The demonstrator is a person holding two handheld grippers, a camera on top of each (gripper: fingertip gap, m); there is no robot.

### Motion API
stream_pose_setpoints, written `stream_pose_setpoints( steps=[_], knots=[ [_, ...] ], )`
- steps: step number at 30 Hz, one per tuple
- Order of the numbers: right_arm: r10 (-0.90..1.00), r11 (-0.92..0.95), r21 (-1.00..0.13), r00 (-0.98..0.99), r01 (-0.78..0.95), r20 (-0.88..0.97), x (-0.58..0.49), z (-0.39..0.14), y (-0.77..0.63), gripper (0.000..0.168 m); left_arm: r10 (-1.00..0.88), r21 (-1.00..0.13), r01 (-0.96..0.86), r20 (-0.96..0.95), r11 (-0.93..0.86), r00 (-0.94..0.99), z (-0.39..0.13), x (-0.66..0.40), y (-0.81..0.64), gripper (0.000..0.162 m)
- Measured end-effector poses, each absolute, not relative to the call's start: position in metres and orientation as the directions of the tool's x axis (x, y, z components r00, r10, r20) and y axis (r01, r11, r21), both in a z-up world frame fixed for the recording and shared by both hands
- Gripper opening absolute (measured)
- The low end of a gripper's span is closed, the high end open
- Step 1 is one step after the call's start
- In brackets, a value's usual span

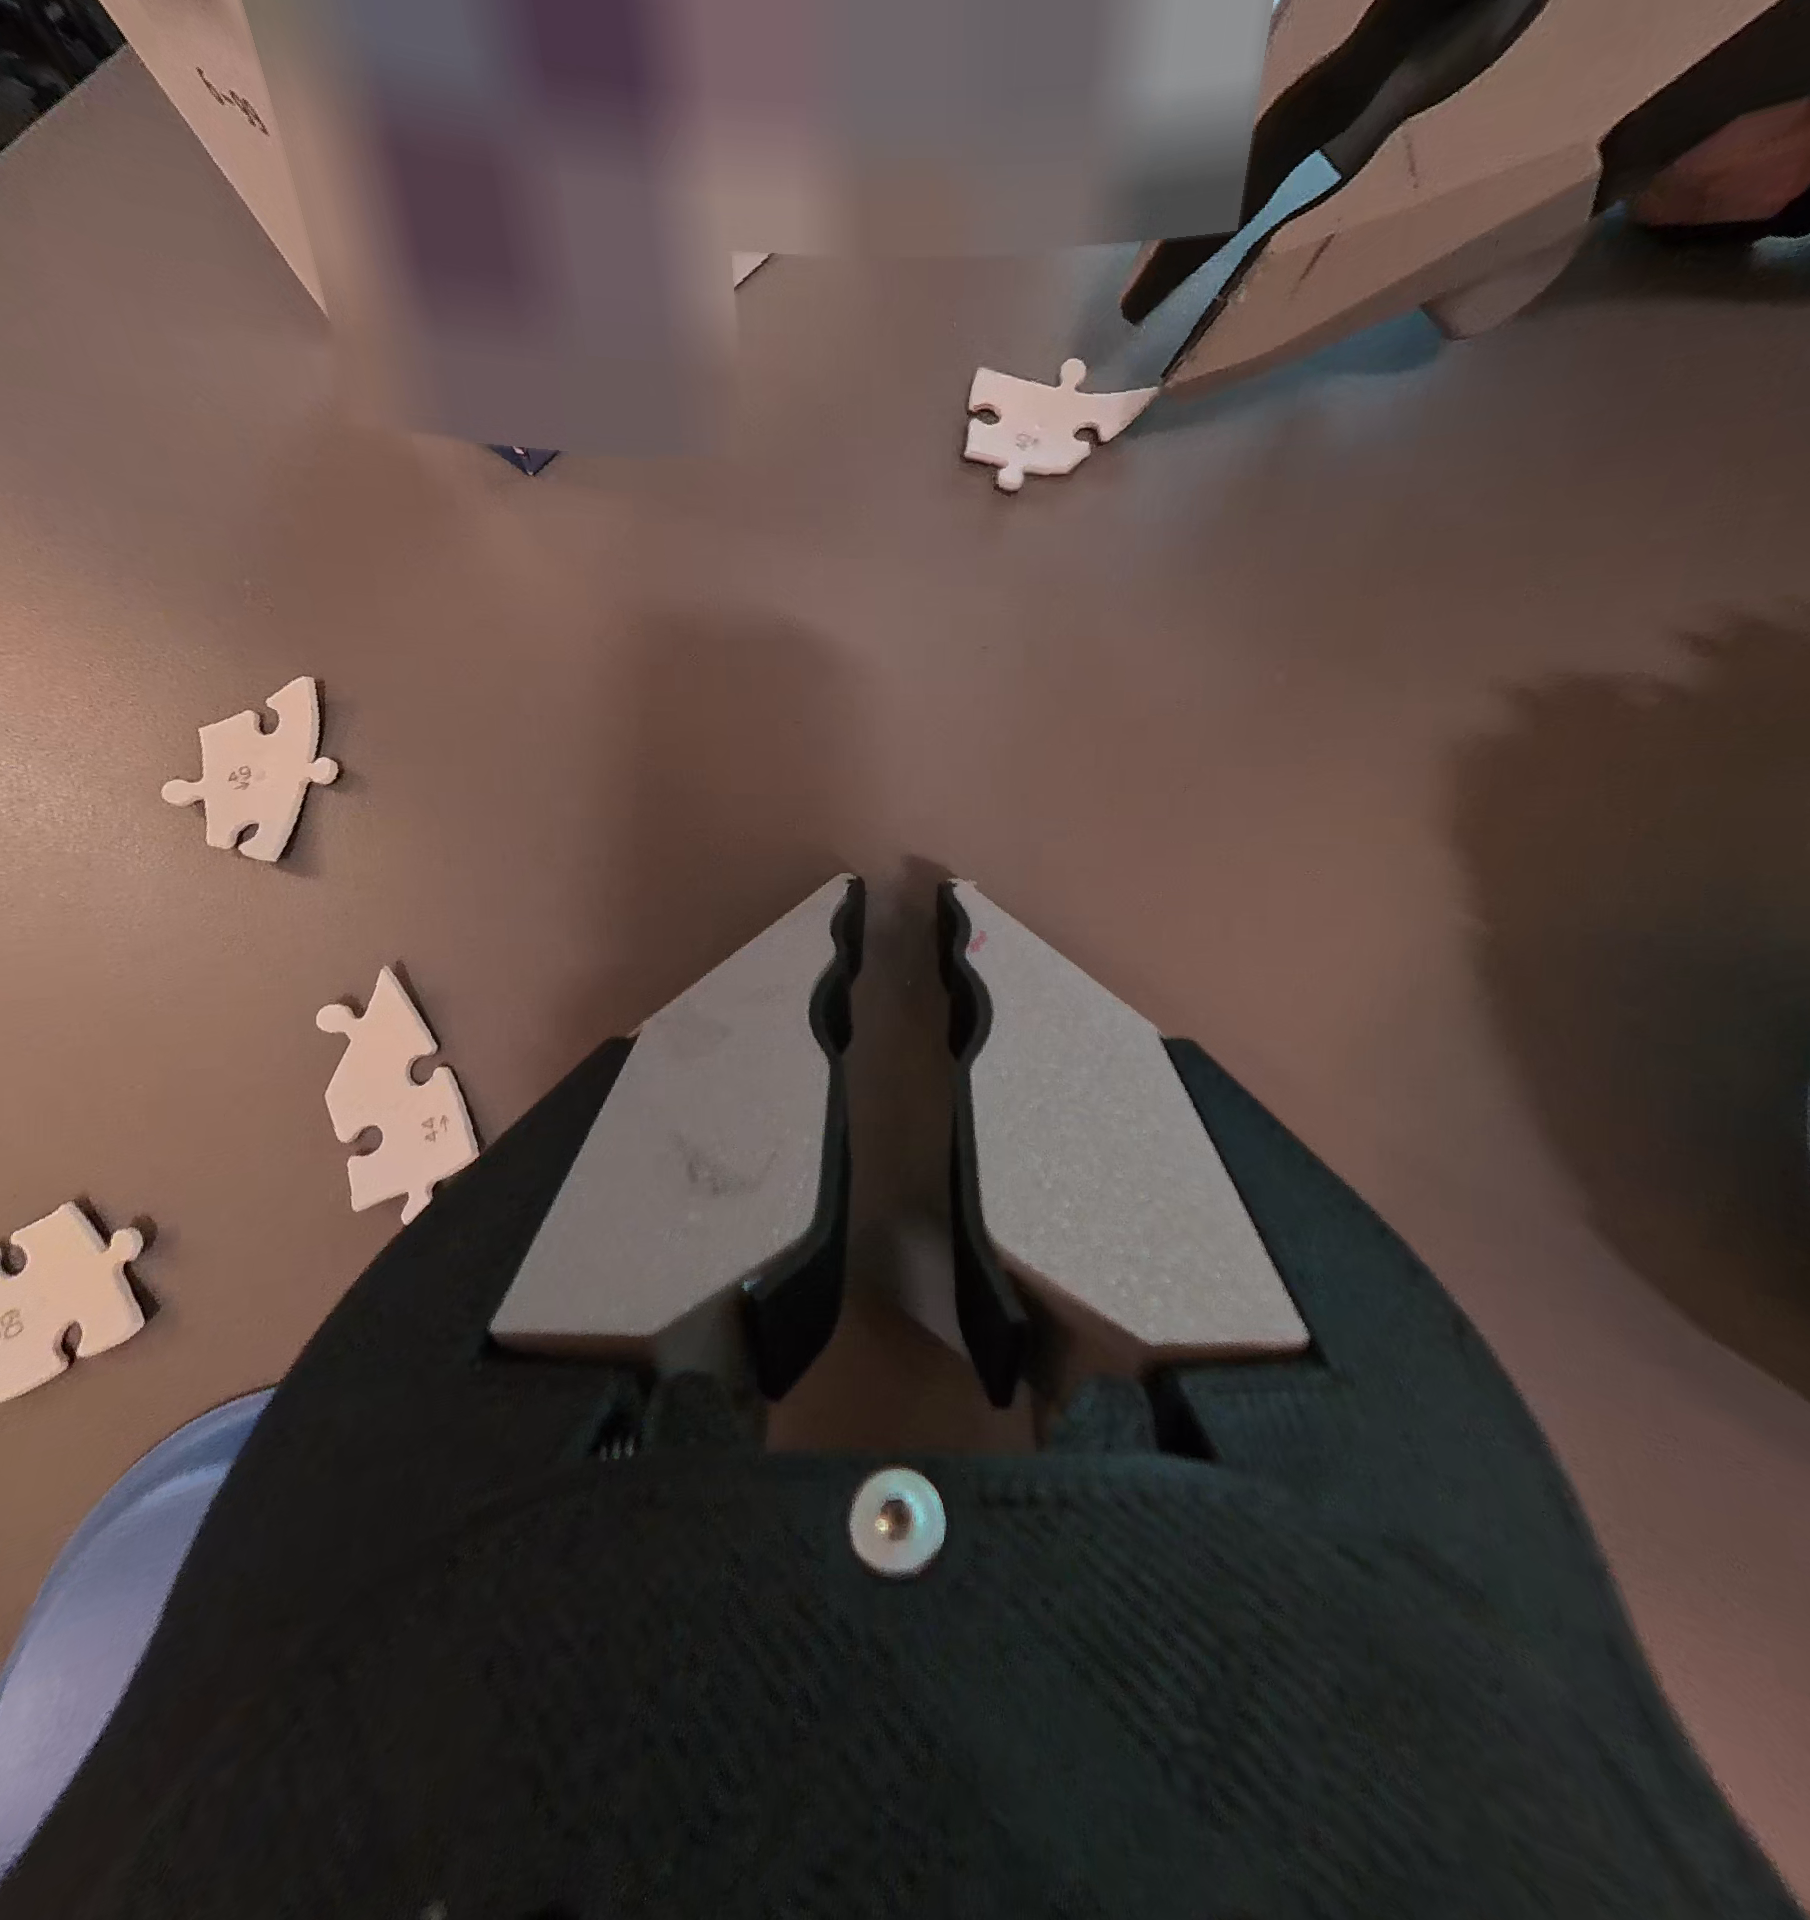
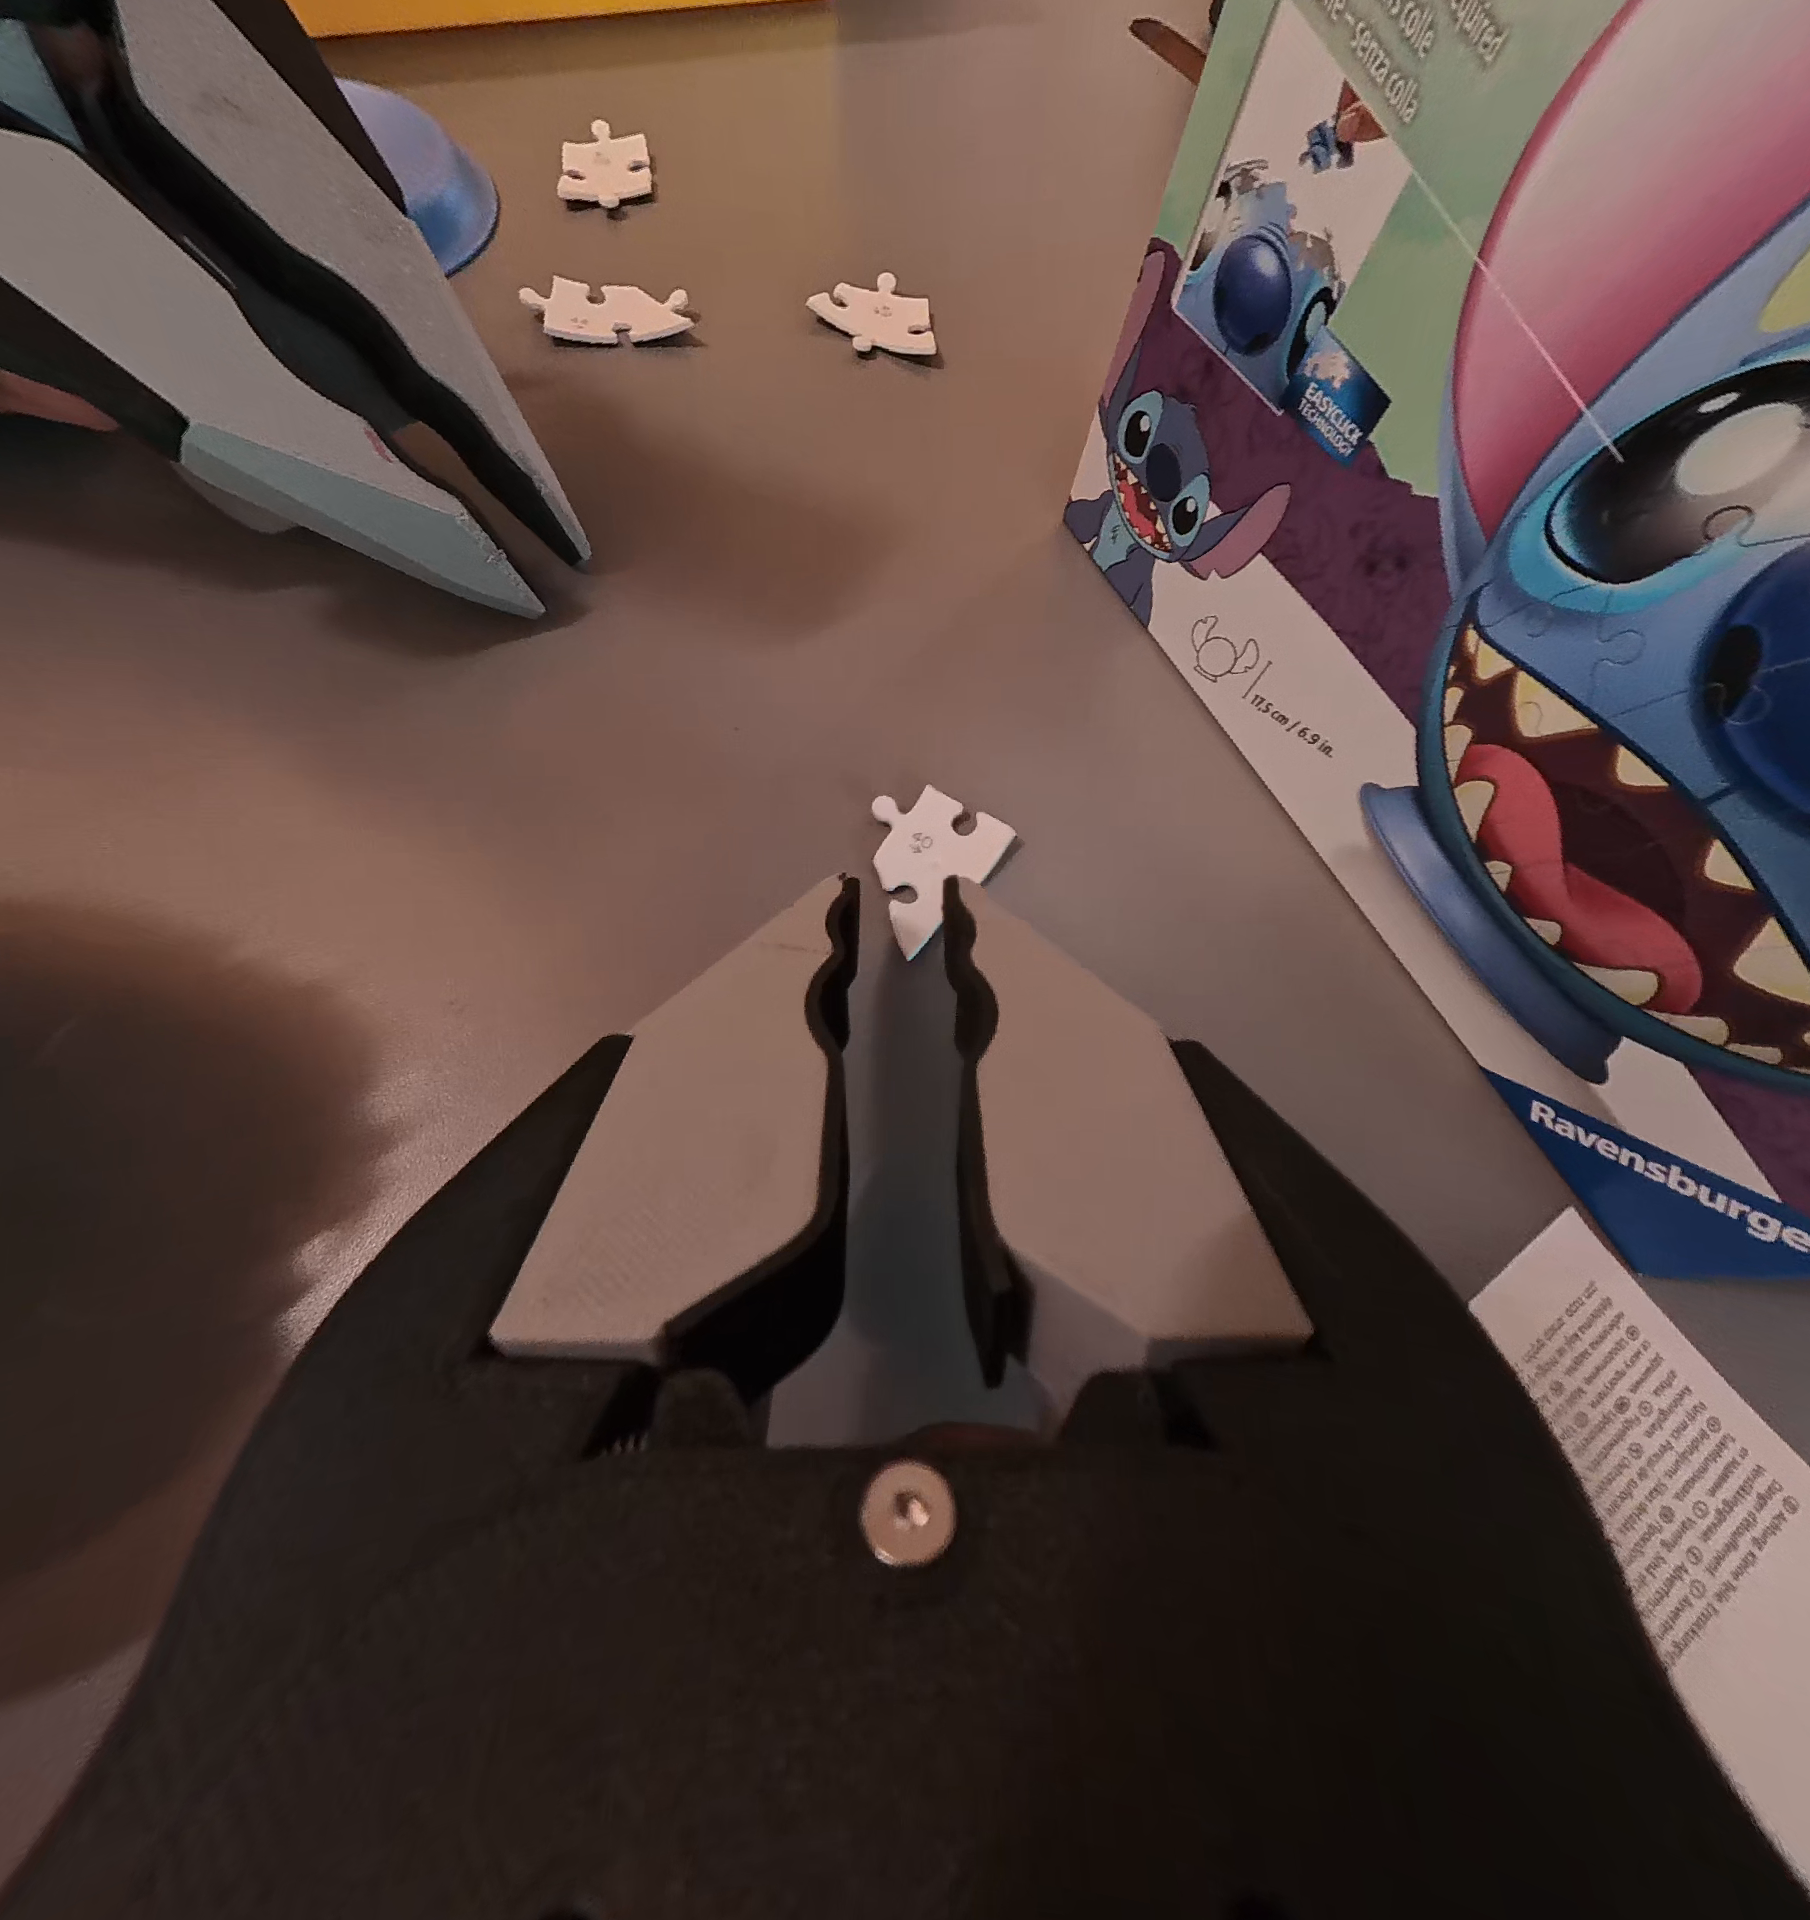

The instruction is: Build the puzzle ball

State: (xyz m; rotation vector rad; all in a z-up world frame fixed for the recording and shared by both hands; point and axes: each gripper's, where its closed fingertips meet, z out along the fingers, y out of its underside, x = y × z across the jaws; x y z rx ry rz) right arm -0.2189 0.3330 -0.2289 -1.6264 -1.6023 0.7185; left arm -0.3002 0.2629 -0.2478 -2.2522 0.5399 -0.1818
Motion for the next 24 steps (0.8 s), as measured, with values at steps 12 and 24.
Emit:
stream_pose_setpoints(
  steps=[12,24],
  knots=[
    [0.988,0.04,-0.814,0.1,0.58,0.12,-0.216,-0.227,0.34,0.013,-0.438,-0.738,-0.329,-0.05,-0.589,0.898,-0.248,-0.3,0.263,0.011],
    [0.98,0.03,-0.823,0.147,0.568,0.137,-0.212,-0.224,0.352,0.013,-0.44,-0.738,-0.325,-0.043,-0.592,0.897,-0.248,-0.3,0.263,0.011]
  ],
)
